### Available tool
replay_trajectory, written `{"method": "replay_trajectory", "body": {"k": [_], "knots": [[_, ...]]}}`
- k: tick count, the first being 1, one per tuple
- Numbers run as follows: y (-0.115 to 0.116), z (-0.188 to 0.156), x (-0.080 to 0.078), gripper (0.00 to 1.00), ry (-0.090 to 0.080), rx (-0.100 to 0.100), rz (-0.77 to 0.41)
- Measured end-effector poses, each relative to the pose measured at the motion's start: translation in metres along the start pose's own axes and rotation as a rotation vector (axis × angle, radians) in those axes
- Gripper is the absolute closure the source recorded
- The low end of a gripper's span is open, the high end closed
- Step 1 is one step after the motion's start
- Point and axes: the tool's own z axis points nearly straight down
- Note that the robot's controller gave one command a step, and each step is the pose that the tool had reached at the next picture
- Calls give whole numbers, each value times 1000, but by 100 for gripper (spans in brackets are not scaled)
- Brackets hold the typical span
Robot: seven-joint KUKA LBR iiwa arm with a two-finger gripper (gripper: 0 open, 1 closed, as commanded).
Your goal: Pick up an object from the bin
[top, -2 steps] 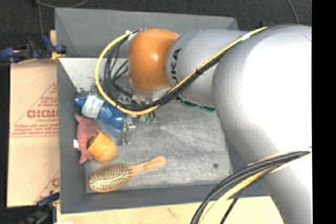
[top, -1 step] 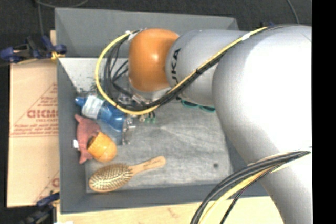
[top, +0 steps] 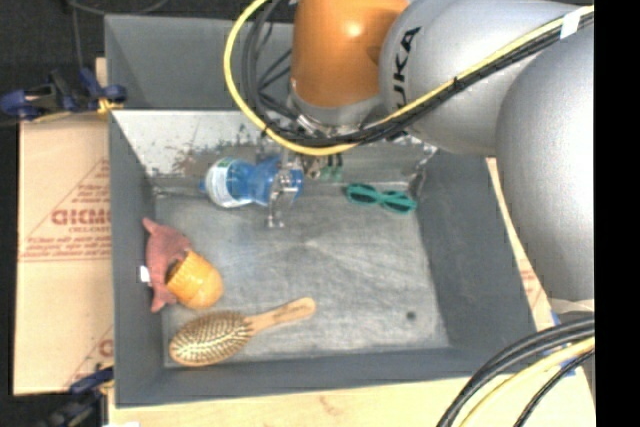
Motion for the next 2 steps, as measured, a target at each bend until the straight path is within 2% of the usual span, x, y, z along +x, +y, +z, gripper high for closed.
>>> {"method": "replay_trajectory", "body": {"k": [1, 2], "knots": [[0, 0, 0, 100, 1, 0, 0], [5, -26, 2, 100, 5, 2, -101]]}}
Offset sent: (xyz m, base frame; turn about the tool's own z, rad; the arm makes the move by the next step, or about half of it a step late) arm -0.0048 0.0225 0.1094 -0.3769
